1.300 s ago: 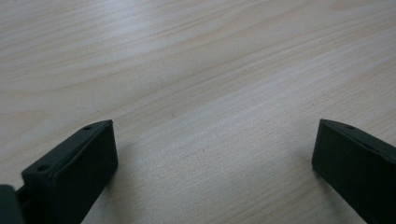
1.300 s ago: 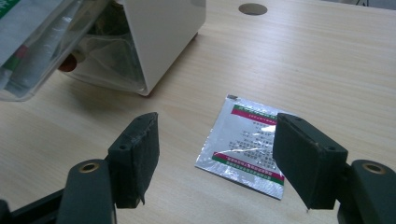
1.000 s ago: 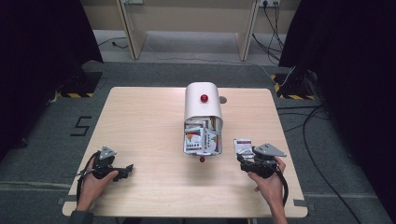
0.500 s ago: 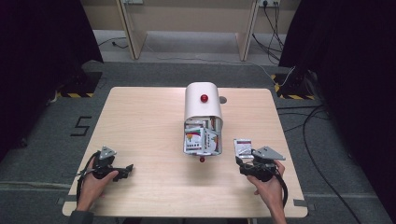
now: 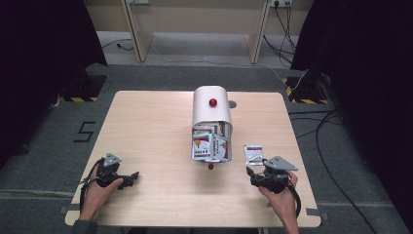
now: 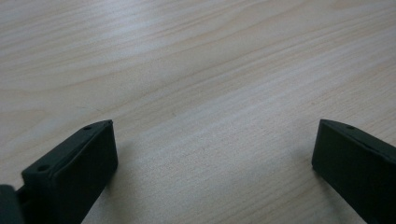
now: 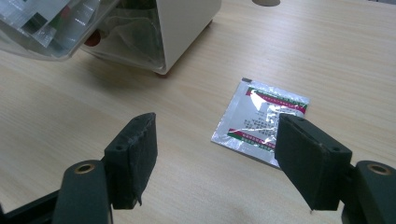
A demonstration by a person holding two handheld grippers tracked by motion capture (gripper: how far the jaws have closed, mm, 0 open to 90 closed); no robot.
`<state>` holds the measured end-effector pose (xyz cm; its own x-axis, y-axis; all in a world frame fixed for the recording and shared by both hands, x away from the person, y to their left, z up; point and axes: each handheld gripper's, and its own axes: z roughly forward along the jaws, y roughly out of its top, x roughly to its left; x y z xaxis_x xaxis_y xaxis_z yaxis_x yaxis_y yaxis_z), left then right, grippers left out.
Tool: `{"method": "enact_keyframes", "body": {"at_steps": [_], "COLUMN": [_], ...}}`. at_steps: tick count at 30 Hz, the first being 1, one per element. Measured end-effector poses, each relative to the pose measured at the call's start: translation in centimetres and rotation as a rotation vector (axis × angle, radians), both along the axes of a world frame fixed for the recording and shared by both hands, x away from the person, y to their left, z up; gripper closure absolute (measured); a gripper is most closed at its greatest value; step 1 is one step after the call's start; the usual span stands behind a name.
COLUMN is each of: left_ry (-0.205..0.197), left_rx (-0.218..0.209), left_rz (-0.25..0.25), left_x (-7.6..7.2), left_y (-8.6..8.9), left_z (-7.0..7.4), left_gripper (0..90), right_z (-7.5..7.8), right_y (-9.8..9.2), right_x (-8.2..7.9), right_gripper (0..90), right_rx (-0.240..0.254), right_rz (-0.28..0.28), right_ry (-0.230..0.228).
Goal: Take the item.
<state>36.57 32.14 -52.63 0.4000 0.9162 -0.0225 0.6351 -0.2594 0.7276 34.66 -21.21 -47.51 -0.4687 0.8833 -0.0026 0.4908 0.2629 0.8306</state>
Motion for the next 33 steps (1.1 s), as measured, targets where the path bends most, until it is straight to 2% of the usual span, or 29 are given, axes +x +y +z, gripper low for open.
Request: {"method": "enact_keyframes", "body": {"at_steps": [12,15,33], "left_ry": [0.000,0.001,0.000], "left_rx": [0.000,0.000,0.001], "left_rz": [0.000,0.000,0.000], "left_x": [0.0,0.0,0.0], "left_y": [0.0,0.0,0.0], "left_z": [0.0,0.0,0.0], "left_gripper": [0.0,0.0,0.0], "right_z": [-0.6,-0.7,-2.6], "right_y": [0.2,0.1,-0.6], "right_x": [-0.7,-0.9,-2.9], "right_gripper": [27.3,23.8,23.2], "right_rx": [-0.017,-0.017,-0.029], "right_rz": [0.035,0.020,0.020], "right_ry": [-0.001,0.002,0.049]}}
